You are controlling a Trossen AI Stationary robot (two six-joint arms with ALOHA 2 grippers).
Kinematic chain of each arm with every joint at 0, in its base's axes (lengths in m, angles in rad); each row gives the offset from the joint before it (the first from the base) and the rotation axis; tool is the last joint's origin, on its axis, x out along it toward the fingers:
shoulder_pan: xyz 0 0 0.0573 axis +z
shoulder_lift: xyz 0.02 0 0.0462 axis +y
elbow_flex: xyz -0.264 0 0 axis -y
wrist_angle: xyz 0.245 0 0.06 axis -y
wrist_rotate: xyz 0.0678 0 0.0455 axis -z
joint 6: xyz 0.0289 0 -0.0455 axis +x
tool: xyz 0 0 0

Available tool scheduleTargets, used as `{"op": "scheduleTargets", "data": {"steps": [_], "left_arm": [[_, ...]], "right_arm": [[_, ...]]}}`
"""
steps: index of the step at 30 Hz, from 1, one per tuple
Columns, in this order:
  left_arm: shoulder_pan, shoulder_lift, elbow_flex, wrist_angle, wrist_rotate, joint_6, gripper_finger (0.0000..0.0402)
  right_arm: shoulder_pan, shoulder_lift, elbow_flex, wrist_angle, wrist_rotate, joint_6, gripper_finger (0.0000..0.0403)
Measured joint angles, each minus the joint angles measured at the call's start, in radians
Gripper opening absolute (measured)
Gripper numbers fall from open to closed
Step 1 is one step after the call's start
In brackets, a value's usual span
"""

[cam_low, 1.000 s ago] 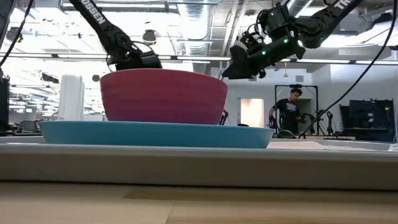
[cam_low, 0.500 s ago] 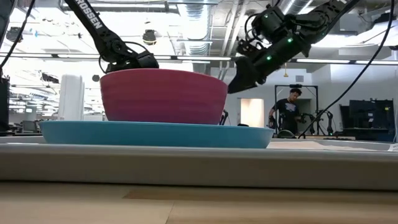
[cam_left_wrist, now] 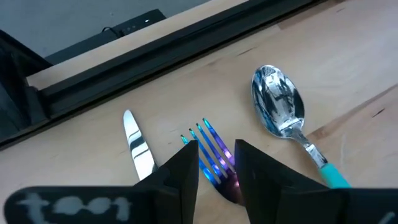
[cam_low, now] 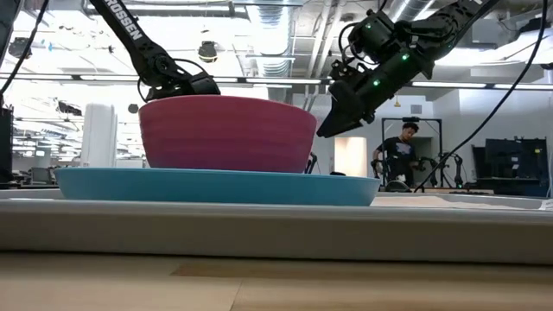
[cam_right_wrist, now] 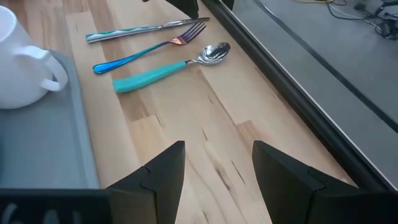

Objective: Set up tray
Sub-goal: Put the purple fork on the gray napkin

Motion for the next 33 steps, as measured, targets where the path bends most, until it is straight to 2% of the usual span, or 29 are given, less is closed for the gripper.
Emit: {"op": "scheduleTargets", "data": {"steps": [24, 33], "left_arm": [[0.000, 0.018, -0.001, -0.048, 0.003, 0.021, 0.0090], [0.021, 0.100, -0.001, 0.051, 0.003, 0.018, 0.0090]], "right_arm": [[0.018, 0.004, 0.000, 0.009, -0.003, 0.029, 0.0178], [0.024, 0.004, 0.000, -0.009, -0.003, 0.029, 0.0181]]}}
